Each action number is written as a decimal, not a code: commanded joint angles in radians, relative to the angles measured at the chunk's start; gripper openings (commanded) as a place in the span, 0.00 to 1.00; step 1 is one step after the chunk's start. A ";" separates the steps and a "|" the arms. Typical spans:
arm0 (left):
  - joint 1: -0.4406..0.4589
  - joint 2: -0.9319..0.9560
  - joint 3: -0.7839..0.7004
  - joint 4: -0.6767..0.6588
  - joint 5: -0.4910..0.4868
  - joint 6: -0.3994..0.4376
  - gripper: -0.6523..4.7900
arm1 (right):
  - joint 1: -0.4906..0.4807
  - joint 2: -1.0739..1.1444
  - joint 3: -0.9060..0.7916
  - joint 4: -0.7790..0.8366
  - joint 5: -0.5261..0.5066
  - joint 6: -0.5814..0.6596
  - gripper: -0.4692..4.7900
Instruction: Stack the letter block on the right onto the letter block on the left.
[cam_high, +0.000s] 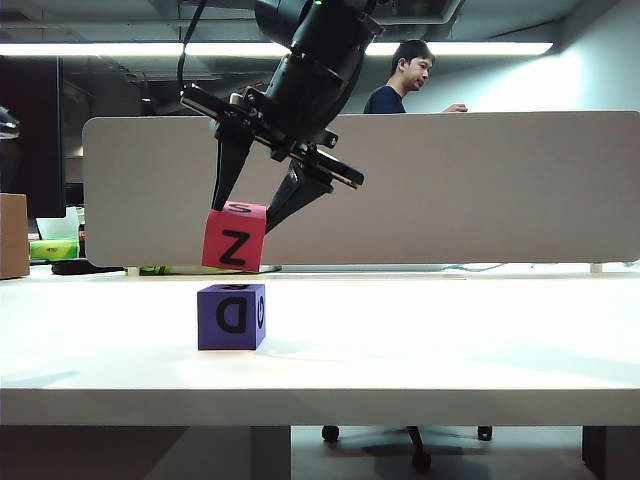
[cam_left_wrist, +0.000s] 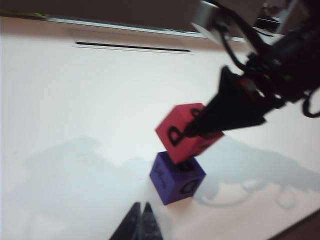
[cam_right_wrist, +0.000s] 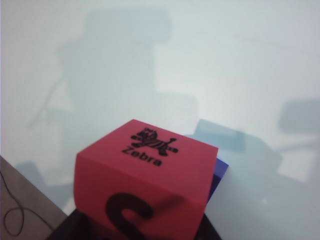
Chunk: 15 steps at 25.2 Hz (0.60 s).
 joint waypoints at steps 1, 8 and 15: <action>0.000 -0.001 0.005 0.013 -0.047 0.000 0.12 | 0.003 -0.002 0.002 -0.031 0.036 0.000 0.47; 0.000 -0.001 0.005 0.013 -0.047 0.000 0.12 | 0.004 0.000 0.002 -0.038 0.043 -0.003 0.47; 0.000 -0.001 0.004 0.013 -0.047 0.000 0.12 | 0.010 0.000 -0.002 -0.034 0.012 -0.003 0.47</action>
